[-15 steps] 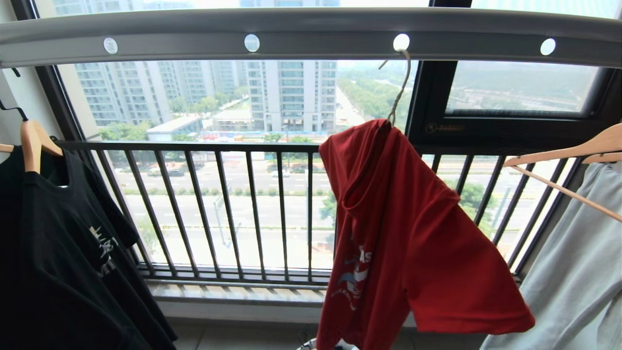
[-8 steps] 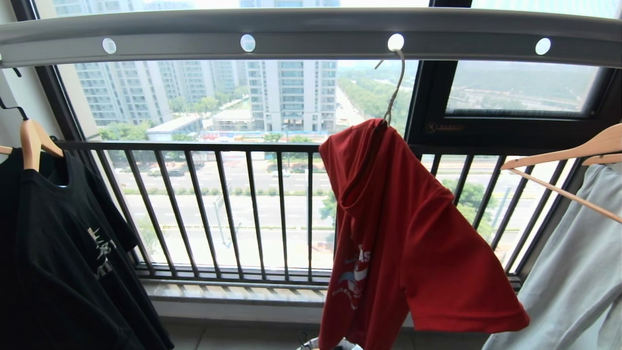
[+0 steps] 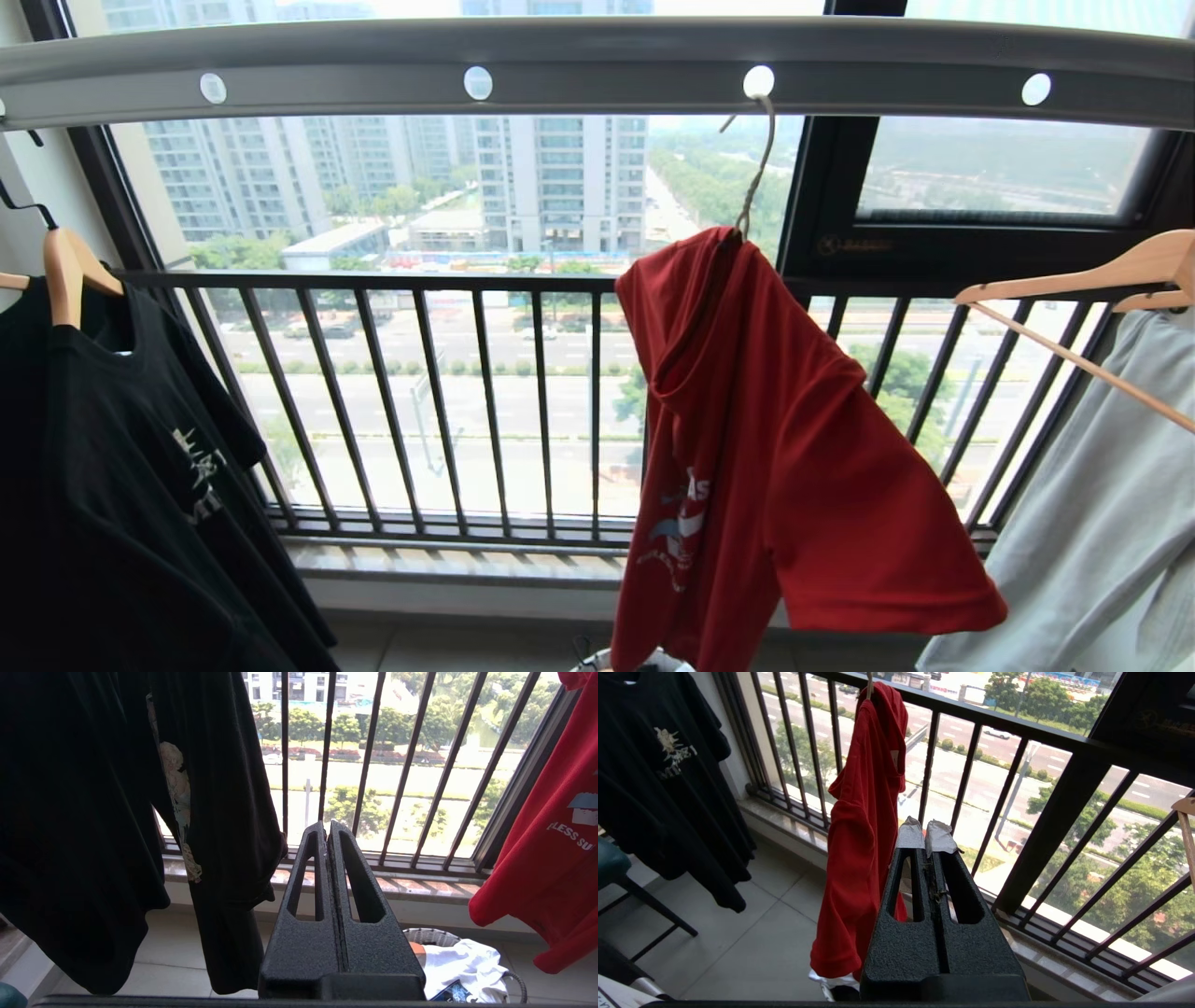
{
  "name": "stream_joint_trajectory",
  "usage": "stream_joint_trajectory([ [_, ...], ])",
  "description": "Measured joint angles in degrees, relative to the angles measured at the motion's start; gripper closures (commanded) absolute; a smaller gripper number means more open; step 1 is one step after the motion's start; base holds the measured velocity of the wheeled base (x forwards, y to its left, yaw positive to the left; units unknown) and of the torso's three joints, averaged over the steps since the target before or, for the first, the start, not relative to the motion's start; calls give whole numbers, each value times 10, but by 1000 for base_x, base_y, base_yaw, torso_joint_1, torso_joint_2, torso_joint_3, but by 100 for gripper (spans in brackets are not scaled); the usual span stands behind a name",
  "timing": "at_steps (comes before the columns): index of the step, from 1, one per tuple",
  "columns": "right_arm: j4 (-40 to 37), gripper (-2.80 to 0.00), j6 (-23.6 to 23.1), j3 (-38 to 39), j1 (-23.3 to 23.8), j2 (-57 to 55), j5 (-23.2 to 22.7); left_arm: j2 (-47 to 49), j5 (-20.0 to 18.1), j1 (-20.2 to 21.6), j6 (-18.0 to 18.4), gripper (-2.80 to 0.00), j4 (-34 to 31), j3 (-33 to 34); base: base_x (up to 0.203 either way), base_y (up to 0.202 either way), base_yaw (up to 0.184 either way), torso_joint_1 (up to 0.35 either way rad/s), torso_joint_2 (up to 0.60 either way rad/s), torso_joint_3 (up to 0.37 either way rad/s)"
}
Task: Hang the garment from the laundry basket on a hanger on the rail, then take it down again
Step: Take the clothes off the clothes rack
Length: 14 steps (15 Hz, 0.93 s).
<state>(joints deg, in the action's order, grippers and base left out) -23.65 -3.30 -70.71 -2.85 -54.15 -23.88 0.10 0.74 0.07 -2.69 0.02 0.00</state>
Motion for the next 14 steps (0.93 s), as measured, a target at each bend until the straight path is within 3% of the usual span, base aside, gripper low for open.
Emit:
stream_joint_trajectory([
  [5,-4,0,0,-32,-102,-83,-3,0,0,0,0,0,0,0,0,0,0,0,0,0],
  [14,26,0,10,-82,-196,-197,10,0,0,0,0,0,0,0,0,0,0,0,0,0],
])
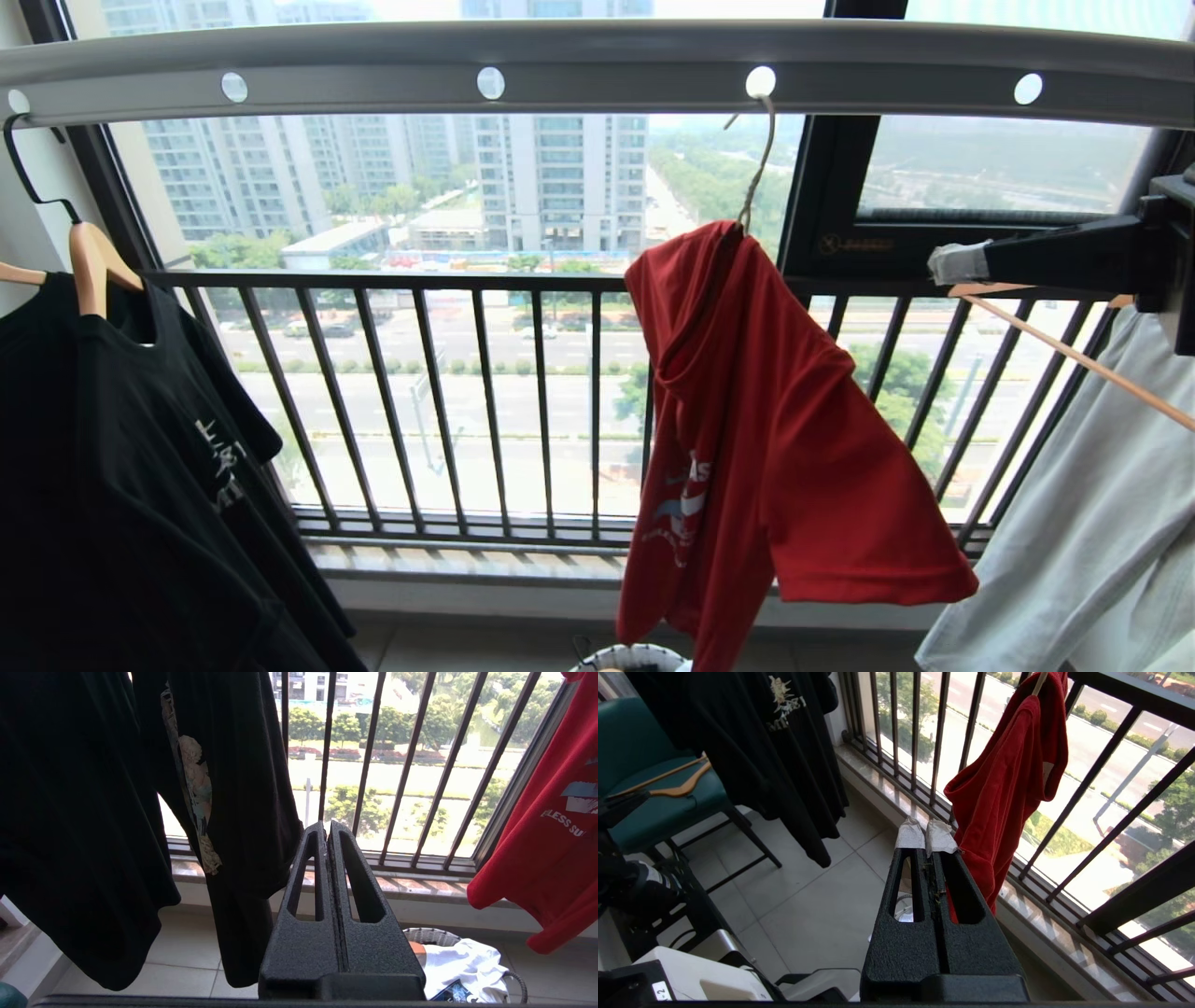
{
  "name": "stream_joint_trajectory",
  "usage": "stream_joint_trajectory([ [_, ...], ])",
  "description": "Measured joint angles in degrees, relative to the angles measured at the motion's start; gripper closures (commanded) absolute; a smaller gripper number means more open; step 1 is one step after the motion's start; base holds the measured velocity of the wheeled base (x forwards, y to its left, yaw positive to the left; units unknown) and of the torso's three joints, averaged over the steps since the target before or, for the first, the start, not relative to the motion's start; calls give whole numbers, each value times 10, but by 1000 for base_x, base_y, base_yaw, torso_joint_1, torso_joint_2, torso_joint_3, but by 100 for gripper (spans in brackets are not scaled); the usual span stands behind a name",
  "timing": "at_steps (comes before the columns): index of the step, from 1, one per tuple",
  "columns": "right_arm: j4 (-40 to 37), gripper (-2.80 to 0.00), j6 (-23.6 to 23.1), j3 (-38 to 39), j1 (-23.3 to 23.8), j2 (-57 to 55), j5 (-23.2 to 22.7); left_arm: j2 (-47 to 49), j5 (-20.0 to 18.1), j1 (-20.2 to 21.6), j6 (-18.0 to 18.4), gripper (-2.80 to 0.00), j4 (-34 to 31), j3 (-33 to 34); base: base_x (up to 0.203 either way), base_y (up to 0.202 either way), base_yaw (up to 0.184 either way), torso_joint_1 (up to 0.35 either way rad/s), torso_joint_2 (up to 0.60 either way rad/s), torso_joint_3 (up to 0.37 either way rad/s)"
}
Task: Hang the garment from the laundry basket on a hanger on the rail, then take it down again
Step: Take the clothes off the clothes rack
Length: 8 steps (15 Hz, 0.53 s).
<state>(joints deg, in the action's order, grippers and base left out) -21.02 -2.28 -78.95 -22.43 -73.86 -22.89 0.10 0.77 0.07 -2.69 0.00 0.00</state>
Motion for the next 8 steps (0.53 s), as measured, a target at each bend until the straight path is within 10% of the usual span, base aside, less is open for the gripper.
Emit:
stream_joint_trajectory([
  [2,24,-280,7,-2,-28,-23,28,0,0,0,0,0,0,0,0,0,0,0,0,0],
  [8,181,-280,2,1,-104,-92,205,0,0,0,0,0,0,0,0,0,0,0,0,0],
])
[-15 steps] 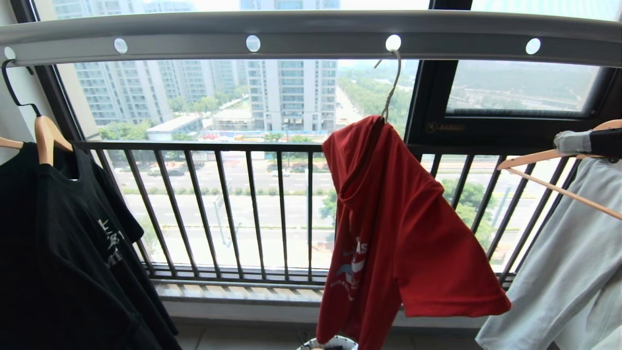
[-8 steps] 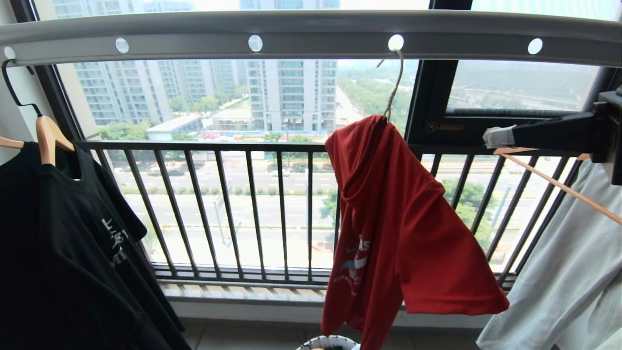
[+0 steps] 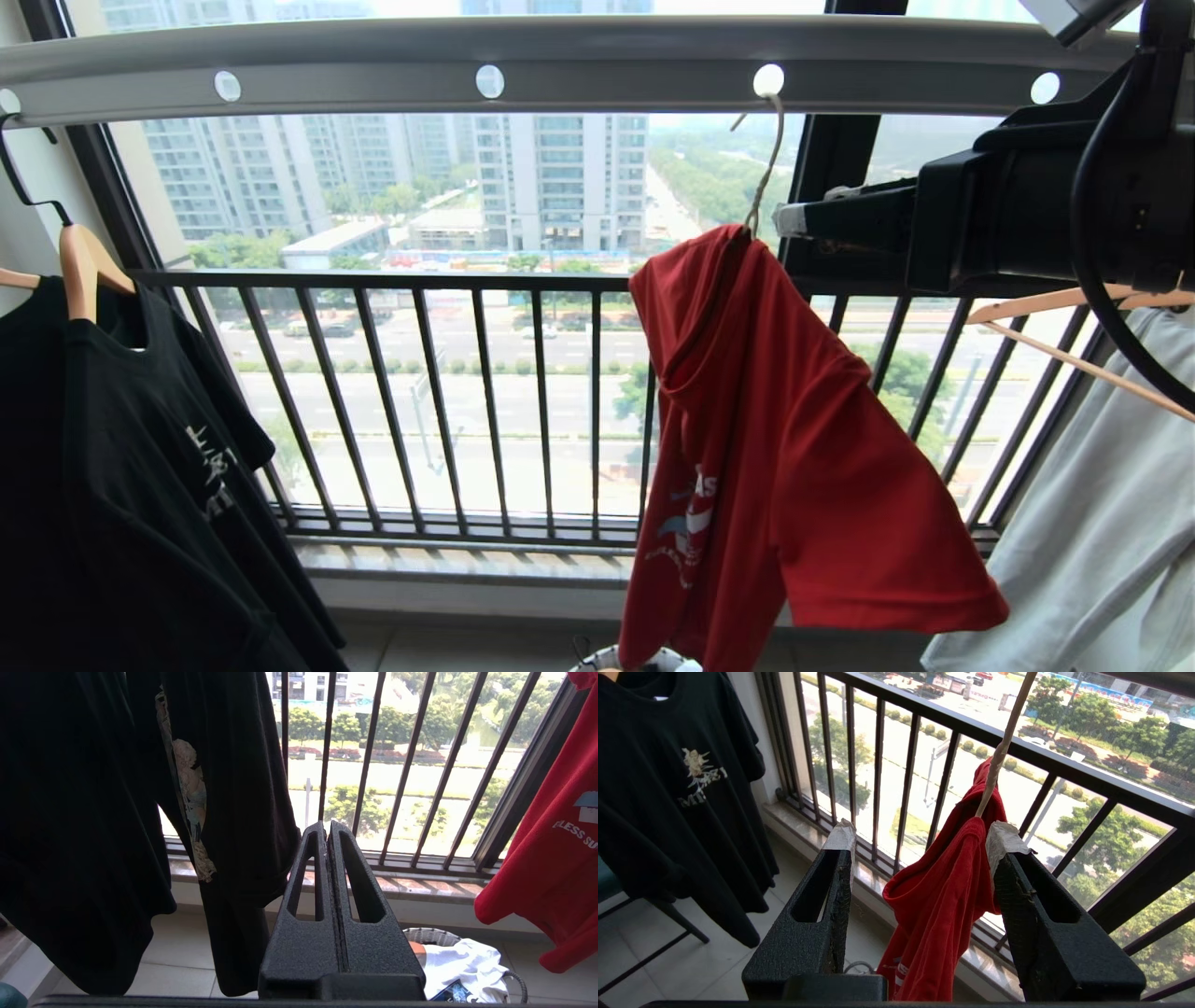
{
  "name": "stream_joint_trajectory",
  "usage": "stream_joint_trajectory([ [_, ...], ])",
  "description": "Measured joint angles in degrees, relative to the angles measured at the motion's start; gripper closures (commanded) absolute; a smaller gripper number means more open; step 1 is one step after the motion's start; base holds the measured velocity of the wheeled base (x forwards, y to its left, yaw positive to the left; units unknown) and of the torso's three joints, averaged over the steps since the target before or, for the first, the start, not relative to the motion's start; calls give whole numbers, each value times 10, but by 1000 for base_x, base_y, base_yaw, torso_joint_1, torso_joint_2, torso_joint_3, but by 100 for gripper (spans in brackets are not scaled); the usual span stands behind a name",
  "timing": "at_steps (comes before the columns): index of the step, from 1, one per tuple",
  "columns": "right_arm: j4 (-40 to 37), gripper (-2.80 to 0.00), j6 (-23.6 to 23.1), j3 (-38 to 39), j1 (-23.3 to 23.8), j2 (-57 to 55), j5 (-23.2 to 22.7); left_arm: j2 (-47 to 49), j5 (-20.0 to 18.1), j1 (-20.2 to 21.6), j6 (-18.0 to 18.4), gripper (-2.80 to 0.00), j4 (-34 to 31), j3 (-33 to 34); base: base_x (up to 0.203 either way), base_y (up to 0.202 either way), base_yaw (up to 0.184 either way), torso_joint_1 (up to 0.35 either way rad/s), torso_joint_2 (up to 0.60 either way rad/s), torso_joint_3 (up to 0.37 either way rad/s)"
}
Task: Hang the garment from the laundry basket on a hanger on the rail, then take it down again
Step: Take the clothes off the clothes rack
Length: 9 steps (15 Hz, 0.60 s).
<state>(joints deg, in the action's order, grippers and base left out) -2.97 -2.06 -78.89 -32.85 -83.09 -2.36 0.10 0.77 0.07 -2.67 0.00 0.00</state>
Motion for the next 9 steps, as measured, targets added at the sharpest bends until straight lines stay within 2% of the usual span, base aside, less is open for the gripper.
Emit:
stream_joint_trajectory([
  [4,85,-280,-22,6,-17,-33,92,0,0,0,0,0,0,0,0,0,0,0,0,0],
  [9,168,-280,-24,14,-27,-73,158,0,0,0,0,0,0,0,0,0,0,0,0,0],
])
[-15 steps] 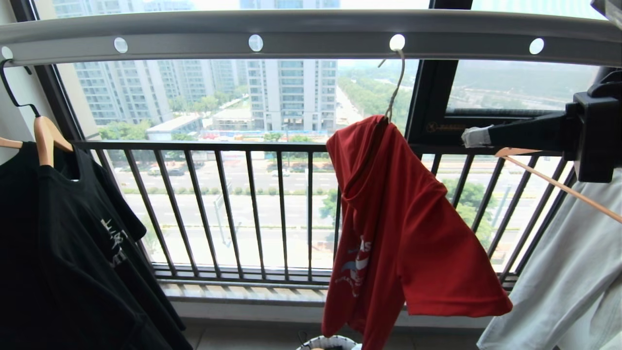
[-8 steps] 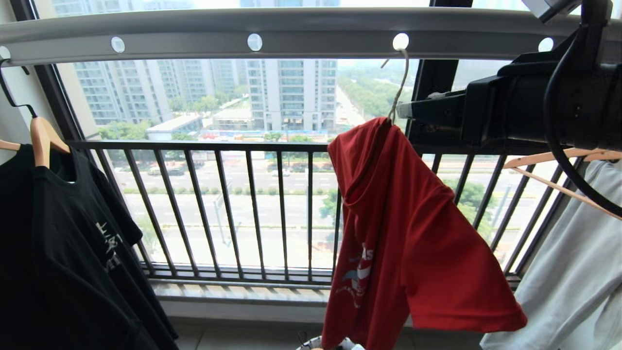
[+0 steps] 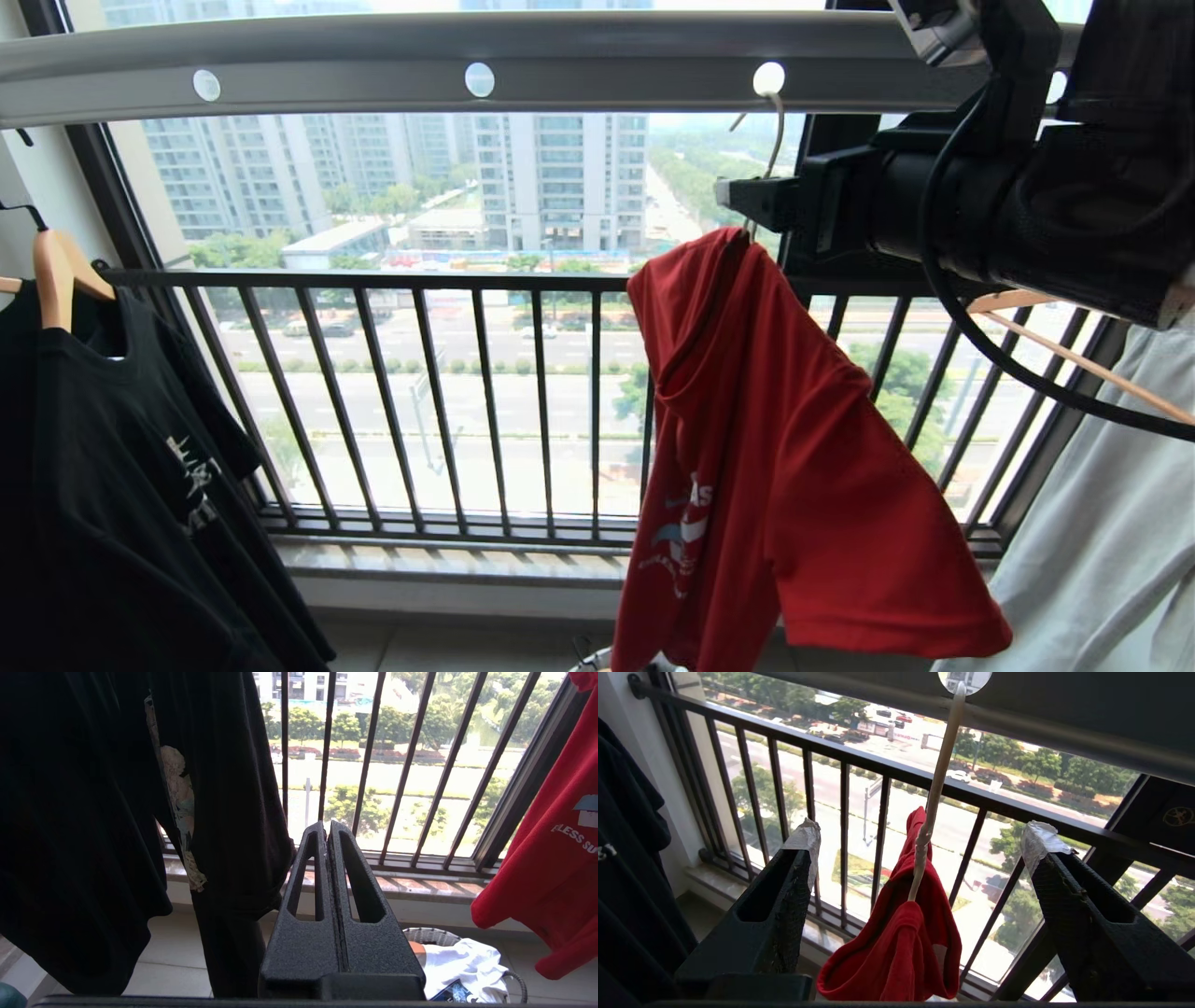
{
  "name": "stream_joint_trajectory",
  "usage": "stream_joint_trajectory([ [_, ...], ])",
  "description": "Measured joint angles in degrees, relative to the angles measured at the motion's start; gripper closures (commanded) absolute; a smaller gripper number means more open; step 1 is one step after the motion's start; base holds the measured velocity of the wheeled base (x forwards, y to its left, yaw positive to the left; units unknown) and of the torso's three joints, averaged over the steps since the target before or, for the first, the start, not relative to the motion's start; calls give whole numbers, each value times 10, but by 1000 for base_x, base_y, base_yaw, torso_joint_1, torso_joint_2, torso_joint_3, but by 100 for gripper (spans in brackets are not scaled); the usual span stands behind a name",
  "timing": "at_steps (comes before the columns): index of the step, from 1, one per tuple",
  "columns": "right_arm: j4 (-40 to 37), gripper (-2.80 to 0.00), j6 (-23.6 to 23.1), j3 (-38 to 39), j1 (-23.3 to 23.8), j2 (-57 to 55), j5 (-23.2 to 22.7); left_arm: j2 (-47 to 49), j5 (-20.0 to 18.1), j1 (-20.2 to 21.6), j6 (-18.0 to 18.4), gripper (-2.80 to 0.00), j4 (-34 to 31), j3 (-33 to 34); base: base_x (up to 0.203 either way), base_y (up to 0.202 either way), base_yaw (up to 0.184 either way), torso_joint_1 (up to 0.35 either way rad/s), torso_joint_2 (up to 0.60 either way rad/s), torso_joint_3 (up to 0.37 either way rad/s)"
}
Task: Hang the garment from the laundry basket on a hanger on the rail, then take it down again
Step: Take the clothes off the clothes rack
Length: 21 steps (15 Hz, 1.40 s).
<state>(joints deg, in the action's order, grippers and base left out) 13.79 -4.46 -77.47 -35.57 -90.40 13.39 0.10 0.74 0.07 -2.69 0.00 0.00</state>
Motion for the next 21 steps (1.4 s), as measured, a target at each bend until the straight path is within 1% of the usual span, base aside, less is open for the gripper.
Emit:
stream_joint_trajectory([
  [2,39,-280,1,2,-1,-16,20,0,0,0,0,0,0,0,0,0,0,0,0,0],
  [4,47,-280,2,5,-1,-29,37,0,0,0,0,0,0,0,0,0,0,0,0,0],
  [7,105,-280,1,8,-1,-54,65,0,0,0,0,0,0,0,0,0,0,0,0,0],
  [8,111,-280,0,9,-1,-60,70,0,0,0,0,0,0,0,0,0,0,0,0,0],
  [13,119,-280,0,8,-1,-77,75,0,0,0,0,0,0,0,0,0,0,0,0,0],
  [16,126,-280,-16,5,-1,-86,79,0,0,0,0,0,0,0,0,0,0,0,0,0],
  [17,138,0,-21,4,0,-89,84,0,0,0,0,0,0,0,0,0,0,0,0,0],
  [21,163,0,-50,2,1,-103,98,0,0,0,0,0,0,0,0,0,0,0,0,0],
])
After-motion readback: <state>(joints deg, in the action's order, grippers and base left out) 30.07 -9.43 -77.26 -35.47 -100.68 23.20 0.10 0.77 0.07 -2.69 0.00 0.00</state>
